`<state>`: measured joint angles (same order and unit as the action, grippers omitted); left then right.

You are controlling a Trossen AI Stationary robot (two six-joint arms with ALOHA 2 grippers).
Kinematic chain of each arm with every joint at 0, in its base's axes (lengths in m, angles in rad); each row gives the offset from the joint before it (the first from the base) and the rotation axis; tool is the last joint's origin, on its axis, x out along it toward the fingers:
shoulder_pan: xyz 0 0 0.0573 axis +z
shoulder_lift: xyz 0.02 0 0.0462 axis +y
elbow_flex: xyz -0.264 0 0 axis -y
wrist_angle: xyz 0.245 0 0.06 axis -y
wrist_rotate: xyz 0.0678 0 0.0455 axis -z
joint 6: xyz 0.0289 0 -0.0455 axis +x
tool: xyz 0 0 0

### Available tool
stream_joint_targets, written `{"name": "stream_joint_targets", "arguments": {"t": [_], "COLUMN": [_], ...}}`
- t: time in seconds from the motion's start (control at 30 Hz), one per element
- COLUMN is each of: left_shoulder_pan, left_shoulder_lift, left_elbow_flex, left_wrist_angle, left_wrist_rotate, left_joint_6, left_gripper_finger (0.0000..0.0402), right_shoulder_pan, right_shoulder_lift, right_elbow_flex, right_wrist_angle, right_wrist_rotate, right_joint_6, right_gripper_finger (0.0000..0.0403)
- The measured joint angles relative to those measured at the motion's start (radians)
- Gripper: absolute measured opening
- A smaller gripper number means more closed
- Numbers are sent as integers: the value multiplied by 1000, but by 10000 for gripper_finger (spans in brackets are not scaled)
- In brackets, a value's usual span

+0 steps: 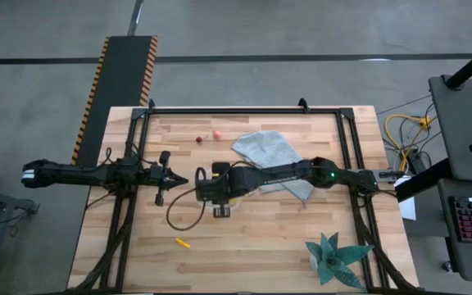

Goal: Pick and placing Produce into tupperware
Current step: Put the red strawberry into the transparent bin

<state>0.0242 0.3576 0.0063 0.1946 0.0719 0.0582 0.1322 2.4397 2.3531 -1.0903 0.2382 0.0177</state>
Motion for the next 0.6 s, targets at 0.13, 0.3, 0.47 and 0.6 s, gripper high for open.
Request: {"name": "stream_joint_targets", "arguments": {"t": [0.13,0.3,0.47,0.6], "left_shoulder_pan": [0,0,0,0], "left_shoulder_lift": [-1,-1,-1,-1], "left_elbow_flex": [0,0,0,0], "left_wrist_angle": [12,15,17,44], "left_wrist_rotate": [0,0,0,0], "left_joint_6": [1,1,1,2], "left_gripper_finger": [0,0,0,0], "right_shoulder_pan": [-32,-65,-90,-99], "right_shoulder_lift": [0,0,0,0], "right_elbow_flex": [-10,-41,-98,-131], "right_wrist_angle": [-1,-1,-2,1], "right_wrist_rotate": [-70,-144,-194,-194], "right_joint_6": [-9,-28,-36,-57], "right_gripper_finger": [116,116,116,116]}}
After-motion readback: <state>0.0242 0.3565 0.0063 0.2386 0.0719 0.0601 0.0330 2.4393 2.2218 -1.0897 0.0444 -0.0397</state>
